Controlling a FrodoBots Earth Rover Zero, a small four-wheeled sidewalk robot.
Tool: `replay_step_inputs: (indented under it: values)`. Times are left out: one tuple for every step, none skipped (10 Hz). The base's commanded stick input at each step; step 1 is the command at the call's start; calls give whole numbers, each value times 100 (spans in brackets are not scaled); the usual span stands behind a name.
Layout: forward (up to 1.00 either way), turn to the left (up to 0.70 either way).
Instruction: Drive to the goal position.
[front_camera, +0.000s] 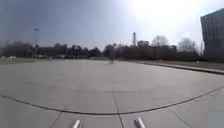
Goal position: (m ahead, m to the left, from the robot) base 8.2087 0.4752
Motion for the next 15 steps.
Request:
replay_step_inputs:
  values:
    - [100,0]
    - [100,0]
    - [100,0]
    - [100,0]
    - [100,0]
    - [100,0]
    - [100,0]
    - [100,0]
    - [100,0]
    - [100,0]
    - [100,0]
    - [100,17]
    - [100,27]
    - [100,27]
    - [100,27]
